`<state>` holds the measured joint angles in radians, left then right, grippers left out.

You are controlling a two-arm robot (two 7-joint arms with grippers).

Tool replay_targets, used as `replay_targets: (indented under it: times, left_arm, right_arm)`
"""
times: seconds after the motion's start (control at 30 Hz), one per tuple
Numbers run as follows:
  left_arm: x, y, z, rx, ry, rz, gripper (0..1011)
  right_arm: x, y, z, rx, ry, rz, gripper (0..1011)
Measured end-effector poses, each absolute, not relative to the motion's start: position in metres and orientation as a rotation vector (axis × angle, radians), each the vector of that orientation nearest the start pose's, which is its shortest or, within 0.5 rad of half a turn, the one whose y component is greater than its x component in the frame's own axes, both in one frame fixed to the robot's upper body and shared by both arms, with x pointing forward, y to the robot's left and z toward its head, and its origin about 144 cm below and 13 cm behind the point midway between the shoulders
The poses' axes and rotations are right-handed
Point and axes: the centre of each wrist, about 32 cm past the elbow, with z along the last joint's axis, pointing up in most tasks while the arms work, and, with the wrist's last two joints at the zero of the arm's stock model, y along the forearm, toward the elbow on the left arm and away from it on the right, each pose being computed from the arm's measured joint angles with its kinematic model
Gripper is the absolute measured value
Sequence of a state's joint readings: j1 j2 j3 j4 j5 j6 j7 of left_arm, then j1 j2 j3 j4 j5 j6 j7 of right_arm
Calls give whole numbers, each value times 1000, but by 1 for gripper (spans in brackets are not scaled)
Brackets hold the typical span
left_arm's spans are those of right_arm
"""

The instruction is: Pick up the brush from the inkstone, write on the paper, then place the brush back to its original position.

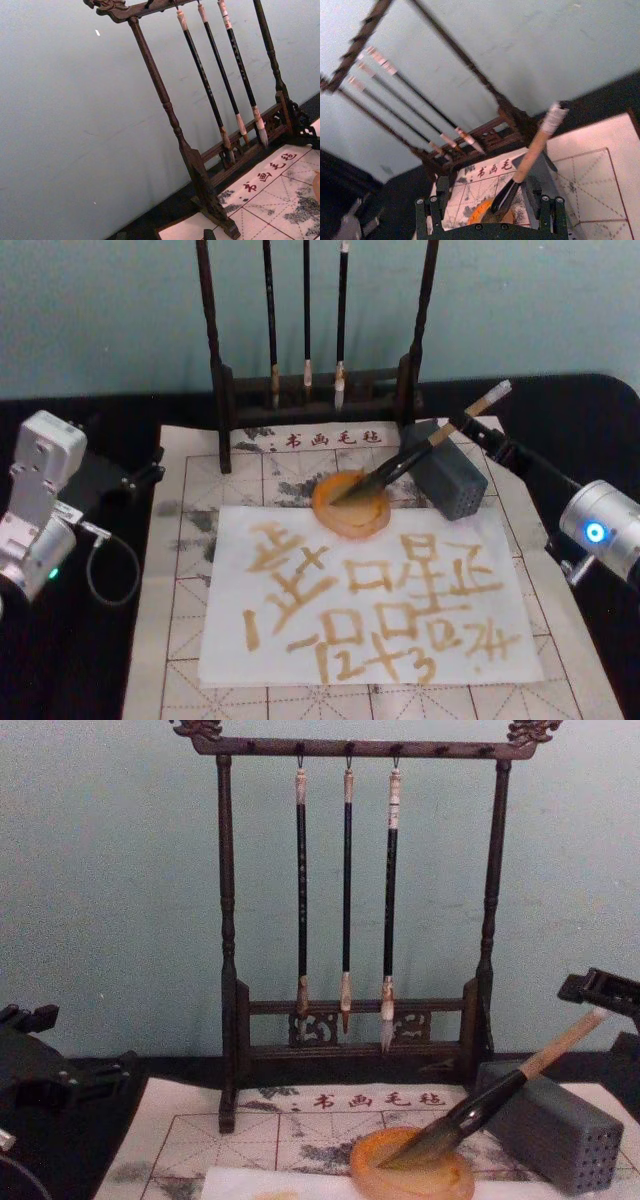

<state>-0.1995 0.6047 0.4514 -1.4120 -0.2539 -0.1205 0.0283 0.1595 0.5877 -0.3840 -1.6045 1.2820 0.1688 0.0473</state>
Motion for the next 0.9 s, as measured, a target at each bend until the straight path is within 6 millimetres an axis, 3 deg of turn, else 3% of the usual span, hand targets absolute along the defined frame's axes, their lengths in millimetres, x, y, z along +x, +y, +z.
replay_targets:
  times: [0.6, 0.9]
  left_arm:
    - [489, 310, 1140, 304, -285, 1248, 1001]
    - [489, 310, 1140, 304, -285, 1248, 1001]
  right_arm:
    - [462, -284, 1165, -67, 124, -955, 1000]
    - [462, -286, 1159, -184, -4, -935, 1000]
